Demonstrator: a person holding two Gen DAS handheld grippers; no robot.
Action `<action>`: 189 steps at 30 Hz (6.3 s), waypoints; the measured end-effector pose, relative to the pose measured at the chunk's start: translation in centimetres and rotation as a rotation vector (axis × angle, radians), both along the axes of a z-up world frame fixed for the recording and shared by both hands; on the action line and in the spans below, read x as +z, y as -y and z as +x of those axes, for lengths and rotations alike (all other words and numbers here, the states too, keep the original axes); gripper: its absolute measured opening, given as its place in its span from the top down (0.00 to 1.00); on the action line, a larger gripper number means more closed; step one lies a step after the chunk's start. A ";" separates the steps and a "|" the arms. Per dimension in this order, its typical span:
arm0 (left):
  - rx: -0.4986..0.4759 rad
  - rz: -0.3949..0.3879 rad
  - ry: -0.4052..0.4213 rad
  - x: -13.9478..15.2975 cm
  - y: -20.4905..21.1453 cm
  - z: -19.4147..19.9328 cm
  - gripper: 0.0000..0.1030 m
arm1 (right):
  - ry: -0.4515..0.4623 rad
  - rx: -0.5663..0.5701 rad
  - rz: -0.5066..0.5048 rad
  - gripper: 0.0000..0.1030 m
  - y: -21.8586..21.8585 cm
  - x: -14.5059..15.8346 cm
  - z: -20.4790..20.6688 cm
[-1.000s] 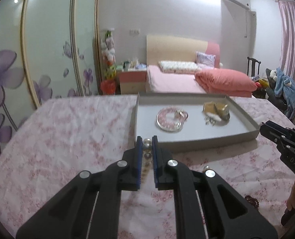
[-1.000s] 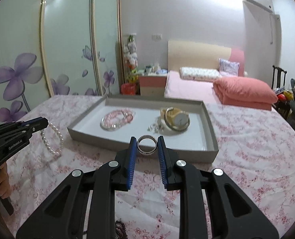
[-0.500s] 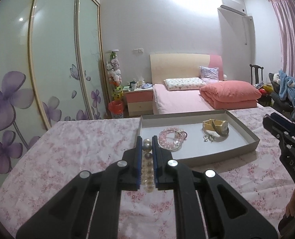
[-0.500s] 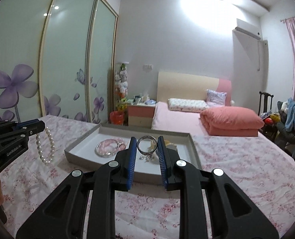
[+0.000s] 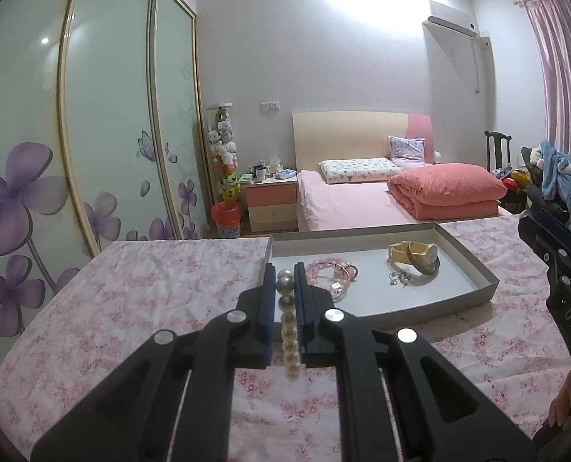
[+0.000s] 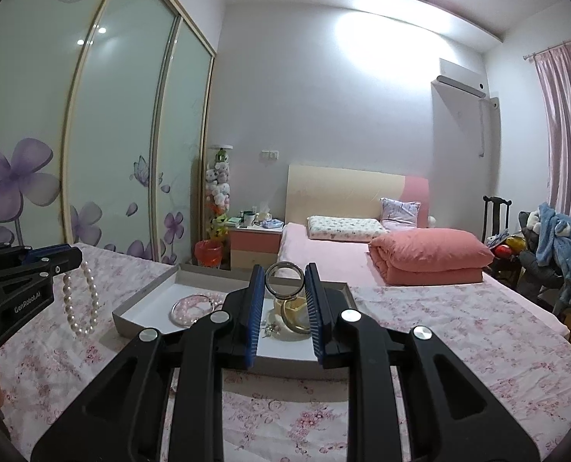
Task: Organize jewelry
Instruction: 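Carry pearl strand to tray with left tool while right tool carries the ring, then release pearl strand in tray with left tool while right tool drops the ring, then grasp loose pearl with left tool while right tool grasps dark red bead necklace, then carry pearl to tray with left tool while right tool carries red beads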
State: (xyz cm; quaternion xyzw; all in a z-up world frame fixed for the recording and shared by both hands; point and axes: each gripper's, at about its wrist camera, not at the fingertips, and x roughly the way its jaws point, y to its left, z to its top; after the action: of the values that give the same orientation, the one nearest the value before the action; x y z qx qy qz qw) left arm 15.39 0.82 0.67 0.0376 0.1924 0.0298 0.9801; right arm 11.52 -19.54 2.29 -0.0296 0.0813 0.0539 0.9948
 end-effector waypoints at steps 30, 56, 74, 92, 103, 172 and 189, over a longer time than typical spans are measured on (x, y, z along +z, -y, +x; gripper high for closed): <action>-0.006 0.027 0.060 1.3 1.7 1.9 0.90 | 0.097 -0.061 0.019 0.78 0.0 1.4 2.0; -0.025 -0.035 -0.038 -1.5 2.7 14.3 0.90 | -0.169 -0.042 0.042 0.78 0.2 -3.2 12.7; -0.037 -0.086 -0.139 -4.2 2.1 16.7 0.67 | -0.334 0.013 0.059 0.58 -0.7 -4.3 15.0; -0.162 -0.130 -0.249 -4.8 0.2 8.8 0.59 | -0.251 0.008 0.069 0.58 1.7 -0.9 9.6; -0.363 -0.050 -0.453 -8.8 5.0 6.4 0.65 | -0.280 0.016 0.096 0.58 3.5 -1.4 5.9; 0.051 -0.120 -0.503 -10.0 -6.3 7.9 0.86 | -0.595 0.189 -0.029 0.91 0.1 -6.1 3.0; 0.013 -0.177 -0.375 -7.4 -4.7 6.6 0.87 | -0.456 0.187 0.051 0.91 0.2 -3.7 4.6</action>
State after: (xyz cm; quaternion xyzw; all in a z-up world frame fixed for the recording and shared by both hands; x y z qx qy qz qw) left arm 21.98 5.52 -6.69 -0.0452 0.3734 0.0117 0.9265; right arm 16.17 -19.74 -1.45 0.0010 0.2994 0.1531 0.9418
